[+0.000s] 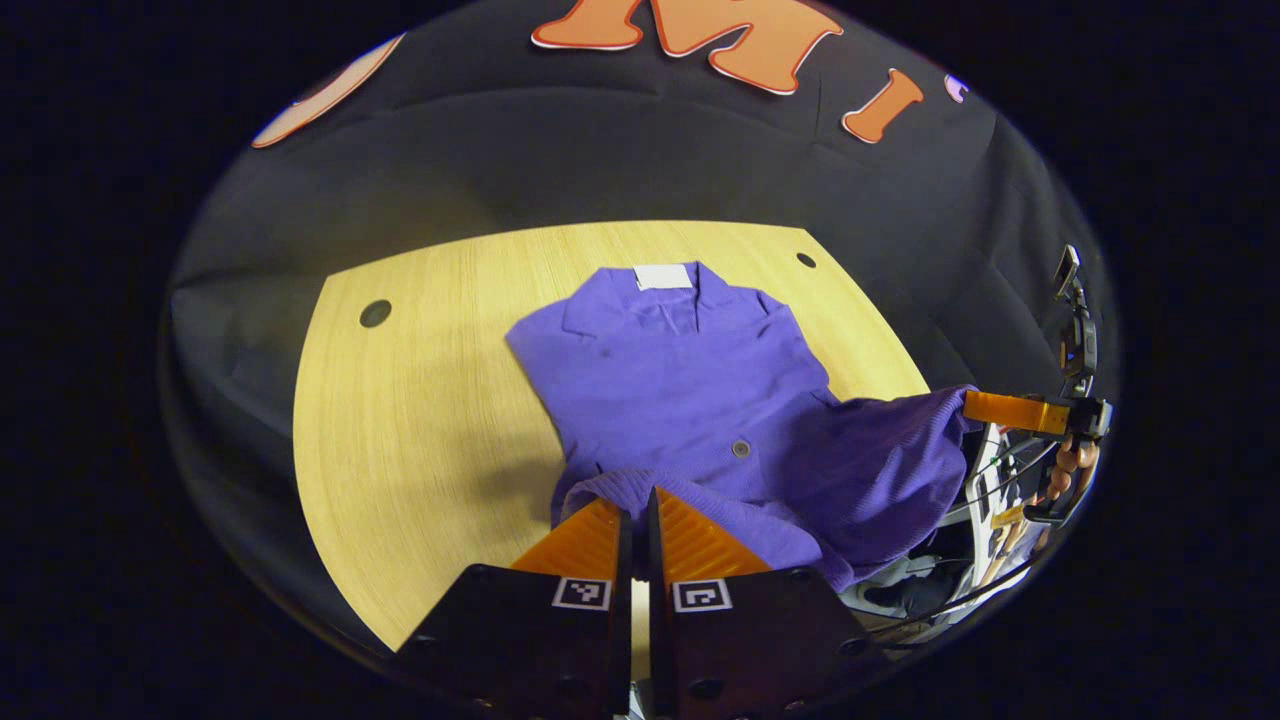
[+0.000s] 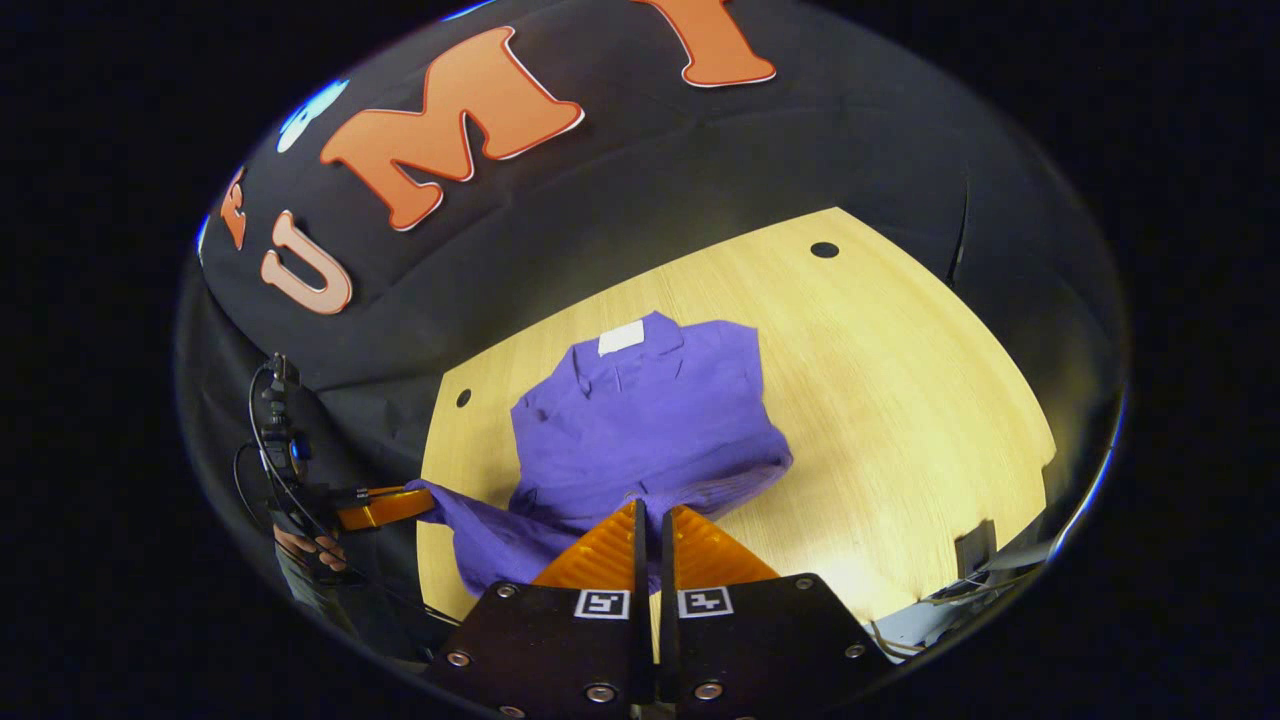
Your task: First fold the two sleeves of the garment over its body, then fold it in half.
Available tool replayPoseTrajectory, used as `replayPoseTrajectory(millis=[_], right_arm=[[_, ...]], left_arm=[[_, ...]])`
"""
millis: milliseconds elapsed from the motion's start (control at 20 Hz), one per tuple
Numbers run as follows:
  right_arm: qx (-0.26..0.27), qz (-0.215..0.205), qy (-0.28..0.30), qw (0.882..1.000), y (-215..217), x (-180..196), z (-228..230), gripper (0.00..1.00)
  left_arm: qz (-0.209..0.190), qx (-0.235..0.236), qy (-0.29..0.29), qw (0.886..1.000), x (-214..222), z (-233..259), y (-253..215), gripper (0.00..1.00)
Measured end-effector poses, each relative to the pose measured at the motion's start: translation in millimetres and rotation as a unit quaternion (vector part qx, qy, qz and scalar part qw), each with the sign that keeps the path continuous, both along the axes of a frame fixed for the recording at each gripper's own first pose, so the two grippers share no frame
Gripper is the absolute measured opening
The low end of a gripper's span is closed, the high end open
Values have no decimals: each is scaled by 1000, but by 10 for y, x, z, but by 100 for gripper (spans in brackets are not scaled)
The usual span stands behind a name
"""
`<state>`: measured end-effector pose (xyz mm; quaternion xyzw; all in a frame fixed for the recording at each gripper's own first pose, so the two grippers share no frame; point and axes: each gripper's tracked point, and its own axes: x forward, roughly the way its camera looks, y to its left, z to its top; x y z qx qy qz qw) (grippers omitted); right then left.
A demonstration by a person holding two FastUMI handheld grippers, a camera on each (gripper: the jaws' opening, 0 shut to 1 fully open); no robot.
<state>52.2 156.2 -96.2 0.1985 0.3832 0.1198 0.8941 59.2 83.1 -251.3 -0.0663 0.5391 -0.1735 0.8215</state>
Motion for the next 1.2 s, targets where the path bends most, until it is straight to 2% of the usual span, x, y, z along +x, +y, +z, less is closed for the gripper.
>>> replayPoseTrajectory(millis=[450,750,950,1200], right_arm=[[25,26,7,999,-328,836,31,3],[31,37,13,999,-606,1374,-13,3],[45,37,16,998,-686,1698,-66,2],[55,47,30,997,-649,2022,-209,2]], left_arm=[[38,42,1,998,735,86,105,8],[54,106,-10,993,1188,46,241,8],[66,129,-11,989,1401,-53,299,8],[98,99,0,990,1628,-210,327,8]])
